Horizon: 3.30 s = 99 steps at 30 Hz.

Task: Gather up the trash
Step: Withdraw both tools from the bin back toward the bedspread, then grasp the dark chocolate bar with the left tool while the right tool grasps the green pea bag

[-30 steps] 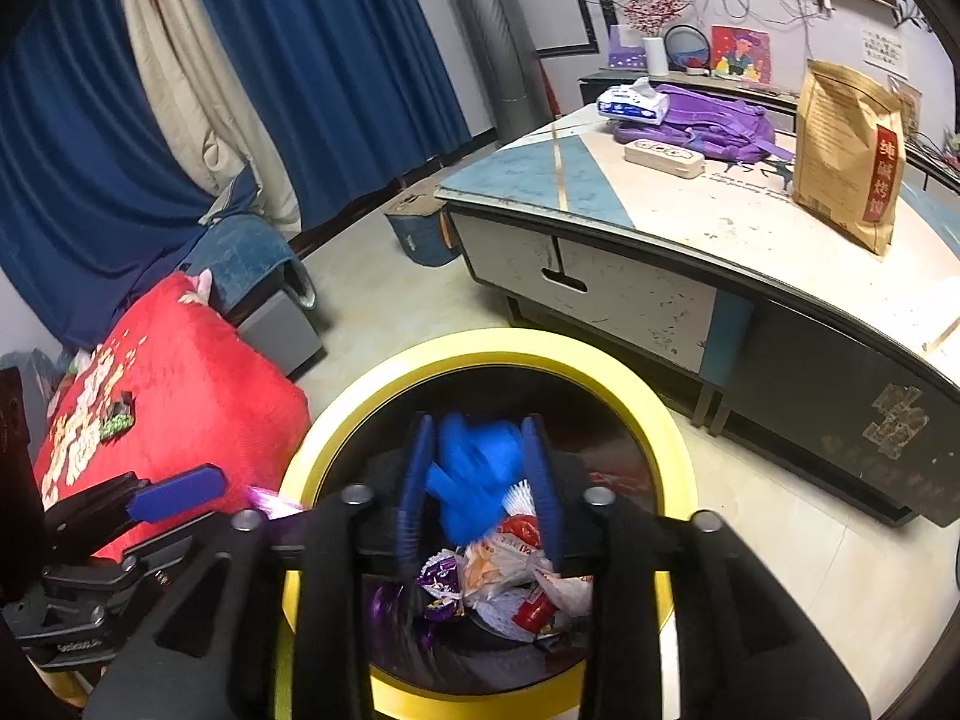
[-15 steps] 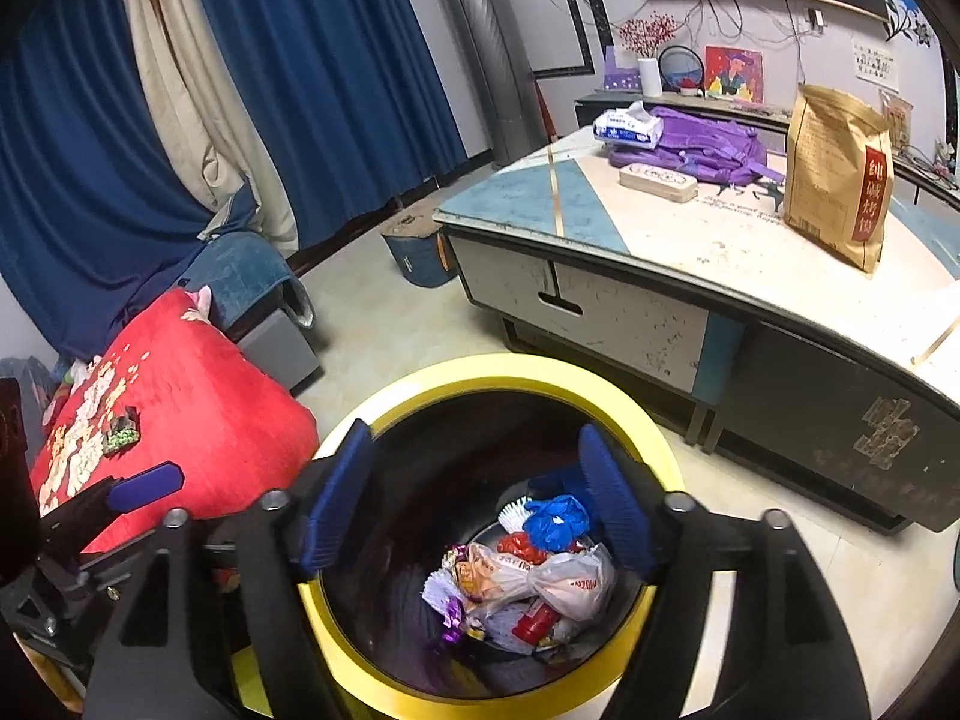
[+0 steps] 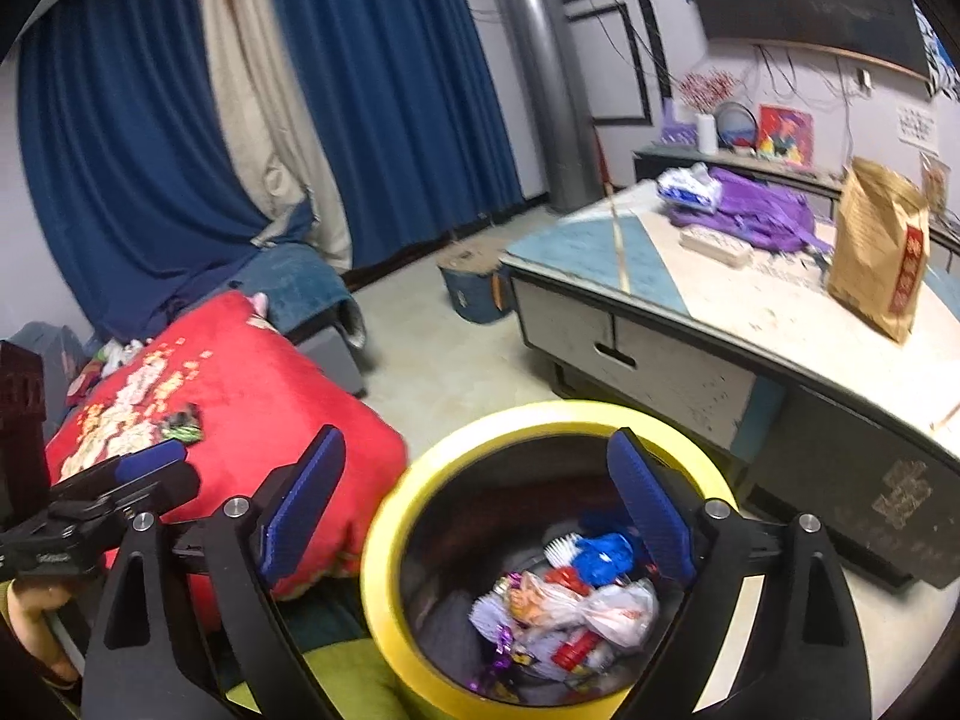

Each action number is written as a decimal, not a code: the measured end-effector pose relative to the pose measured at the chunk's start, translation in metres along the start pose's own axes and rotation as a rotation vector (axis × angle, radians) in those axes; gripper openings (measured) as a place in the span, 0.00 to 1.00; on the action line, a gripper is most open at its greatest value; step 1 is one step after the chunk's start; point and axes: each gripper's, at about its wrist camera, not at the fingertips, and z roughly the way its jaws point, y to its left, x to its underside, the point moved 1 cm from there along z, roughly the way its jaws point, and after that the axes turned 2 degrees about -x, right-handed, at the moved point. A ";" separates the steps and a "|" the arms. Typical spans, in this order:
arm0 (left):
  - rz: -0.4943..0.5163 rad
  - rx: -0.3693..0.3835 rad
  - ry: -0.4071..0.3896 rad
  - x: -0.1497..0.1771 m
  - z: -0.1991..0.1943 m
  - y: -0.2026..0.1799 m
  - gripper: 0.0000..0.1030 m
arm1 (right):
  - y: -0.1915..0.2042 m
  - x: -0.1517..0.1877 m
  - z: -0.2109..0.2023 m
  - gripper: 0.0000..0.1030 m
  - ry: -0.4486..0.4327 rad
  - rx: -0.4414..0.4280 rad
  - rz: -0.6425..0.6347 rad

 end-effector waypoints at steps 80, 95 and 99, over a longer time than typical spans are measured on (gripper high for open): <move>-0.574 -0.186 0.013 0.009 0.000 0.232 0.10 | 0.239 0.035 0.185 0.27 0.319 -0.382 -0.329; -0.394 -0.115 -0.078 0.000 -0.029 0.166 0.07 | 0.187 0.018 0.128 0.27 0.226 -0.361 -0.269; -0.340 -0.078 -0.097 -0.008 -0.031 0.143 0.07 | 0.172 0.010 0.109 0.27 0.185 -0.350 -0.265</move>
